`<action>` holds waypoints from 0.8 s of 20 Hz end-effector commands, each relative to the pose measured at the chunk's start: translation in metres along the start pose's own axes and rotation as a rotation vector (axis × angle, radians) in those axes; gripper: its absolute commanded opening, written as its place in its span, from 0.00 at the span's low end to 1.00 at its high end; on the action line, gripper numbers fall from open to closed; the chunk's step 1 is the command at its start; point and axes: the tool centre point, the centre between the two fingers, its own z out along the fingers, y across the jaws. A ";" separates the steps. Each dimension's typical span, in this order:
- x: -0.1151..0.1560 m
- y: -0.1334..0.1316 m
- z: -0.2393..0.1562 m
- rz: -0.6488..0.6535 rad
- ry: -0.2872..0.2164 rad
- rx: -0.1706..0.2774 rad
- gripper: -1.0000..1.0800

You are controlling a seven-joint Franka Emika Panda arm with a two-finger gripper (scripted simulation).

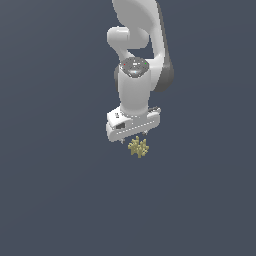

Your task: Pick up the object and move it to a goal position.

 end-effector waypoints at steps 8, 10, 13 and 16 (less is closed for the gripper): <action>-0.005 -0.013 0.019 -0.300 -0.018 -0.006 0.96; -0.006 -0.016 0.023 -0.362 -0.022 -0.006 0.96; -0.007 -0.020 0.028 -0.452 -0.027 -0.006 0.96; -0.009 -0.024 0.032 -0.527 -0.031 -0.006 0.96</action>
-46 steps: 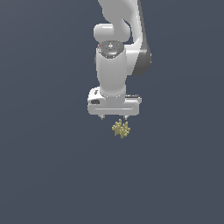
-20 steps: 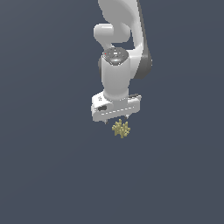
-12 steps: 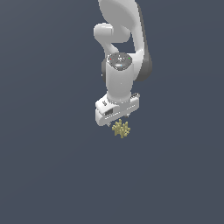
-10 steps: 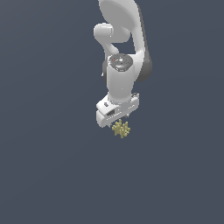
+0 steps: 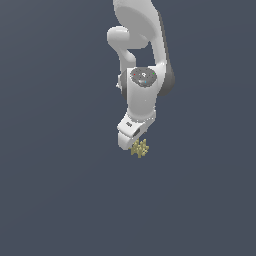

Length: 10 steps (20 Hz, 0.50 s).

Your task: Pick up the object and move it to a goal position.

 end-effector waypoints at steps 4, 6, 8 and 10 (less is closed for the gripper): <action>0.001 -0.006 0.007 -0.118 -0.005 0.000 0.96; 0.001 -0.007 0.008 -0.147 -0.007 0.001 0.96; 0.002 -0.009 0.010 -0.170 -0.008 0.001 0.96; 0.002 -0.009 0.011 -0.186 -0.008 0.001 0.96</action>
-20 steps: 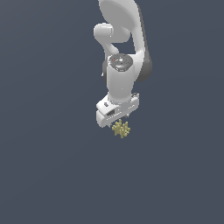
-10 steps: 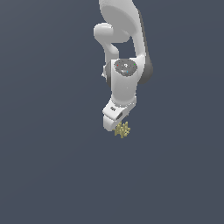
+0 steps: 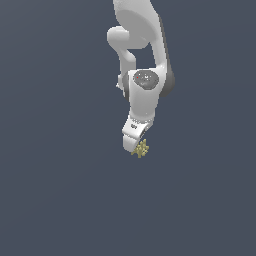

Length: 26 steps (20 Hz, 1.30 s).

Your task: Pick up the object and move it to a goal position.

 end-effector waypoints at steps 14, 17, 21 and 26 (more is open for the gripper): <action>0.000 -0.002 0.031 -0.027 -0.001 0.000 0.96; 0.000 -0.003 0.044 -0.028 -0.001 0.000 0.96; 0.000 -0.002 0.051 -0.029 -0.001 0.000 0.96; 0.000 -0.002 0.052 -0.029 -0.001 0.000 0.00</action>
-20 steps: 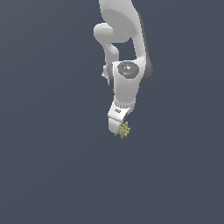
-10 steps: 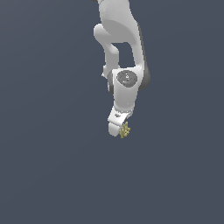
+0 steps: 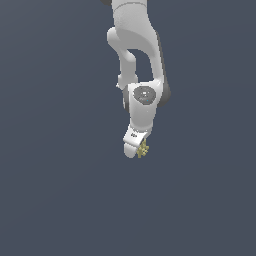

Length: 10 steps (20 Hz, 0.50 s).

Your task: Pick up the object and move it to a goal position.

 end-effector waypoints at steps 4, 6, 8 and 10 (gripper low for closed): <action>0.000 0.000 0.000 0.000 0.000 0.000 0.00; 0.000 0.000 0.000 0.000 0.000 0.000 0.00; 0.000 0.000 0.000 0.000 0.000 -0.001 0.00; 0.001 0.000 -0.003 0.000 0.000 -0.001 0.00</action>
